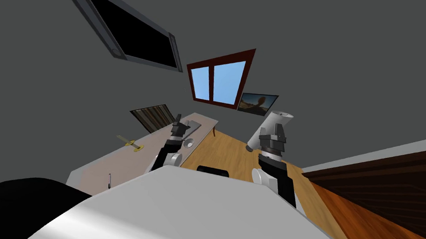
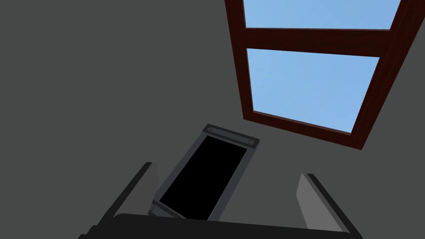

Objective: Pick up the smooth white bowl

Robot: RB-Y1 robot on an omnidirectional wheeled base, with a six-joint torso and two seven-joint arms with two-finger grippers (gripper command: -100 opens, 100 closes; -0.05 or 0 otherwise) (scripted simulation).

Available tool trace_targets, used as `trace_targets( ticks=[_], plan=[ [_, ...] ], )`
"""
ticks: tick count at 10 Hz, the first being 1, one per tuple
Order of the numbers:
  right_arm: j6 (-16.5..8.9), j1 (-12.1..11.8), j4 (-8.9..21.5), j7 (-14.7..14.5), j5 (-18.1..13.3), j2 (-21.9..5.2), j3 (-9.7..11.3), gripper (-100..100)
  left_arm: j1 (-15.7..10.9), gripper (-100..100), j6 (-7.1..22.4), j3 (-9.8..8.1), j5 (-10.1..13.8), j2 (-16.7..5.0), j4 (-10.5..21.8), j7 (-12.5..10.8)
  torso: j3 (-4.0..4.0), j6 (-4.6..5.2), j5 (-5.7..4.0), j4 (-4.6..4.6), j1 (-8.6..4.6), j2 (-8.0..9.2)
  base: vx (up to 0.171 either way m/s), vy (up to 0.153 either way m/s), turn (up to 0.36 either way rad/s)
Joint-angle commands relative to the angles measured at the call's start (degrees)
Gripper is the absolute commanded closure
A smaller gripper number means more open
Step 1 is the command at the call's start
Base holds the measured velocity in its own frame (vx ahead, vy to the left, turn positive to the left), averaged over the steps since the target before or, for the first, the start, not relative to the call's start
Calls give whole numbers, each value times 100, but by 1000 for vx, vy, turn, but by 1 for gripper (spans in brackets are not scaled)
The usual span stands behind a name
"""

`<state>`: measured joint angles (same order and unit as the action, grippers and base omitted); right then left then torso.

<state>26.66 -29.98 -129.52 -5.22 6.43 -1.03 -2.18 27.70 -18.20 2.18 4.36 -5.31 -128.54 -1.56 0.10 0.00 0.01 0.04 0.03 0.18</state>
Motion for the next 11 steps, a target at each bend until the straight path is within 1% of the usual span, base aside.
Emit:
trace_targets(
  ticks=[1,3,4,6,7,8,9,10,11],
  plan=[
    [0,0,0,0,0,0,0,0,-133,-100,158,42,174,-140,286,35,0,0,0,0,0,0,-54,8,-32],
    [0,0,0,0,0,0,0,0,-252,-100,350,95,444,-353,663,70,0,0,0,0,1,0,-57,6,-39],
    [0,0,0,0,0,0,0,0,-252,-100,350,95,444,-353,746,70,1,0,0,0,0,2,-35,-1,-14],
    [0,0,0,0,0,0,0,0,-396,-100,571,159,754,-589,1133,125,-3,0,0,-1,-1,-6,-34,-2,-37],
    [0,0,0,0,0,0,0,0,-396,-100,571,159,754,-589,1206,125,-2,0,0,-1,-1,-4,-29,5,-21],
    [0,0,0,0,0,0,0,0,-475,-100,694,197,924,-712,1408,160,-4,-1,0,-1,1,-8,-27,4,-44],
    [0,0,0,0,0,0,0,0,-475,-100,694,197,924,-712,1453,160,-5,0,0,-2,0,-9,-25,3,-20],
    [0,-1,0,0,0,0,0,0,-558,-100,823,239,1102,-836,1690,201,-5,-2,0,-2,0,-9,-27,3,-32],
    [0,0,0,0,0,0,0,0,-558,-100,823,239,1102,-836,1710,201,-5,-1,0,-1,0,-9,-21,5,-22]
  ],
)
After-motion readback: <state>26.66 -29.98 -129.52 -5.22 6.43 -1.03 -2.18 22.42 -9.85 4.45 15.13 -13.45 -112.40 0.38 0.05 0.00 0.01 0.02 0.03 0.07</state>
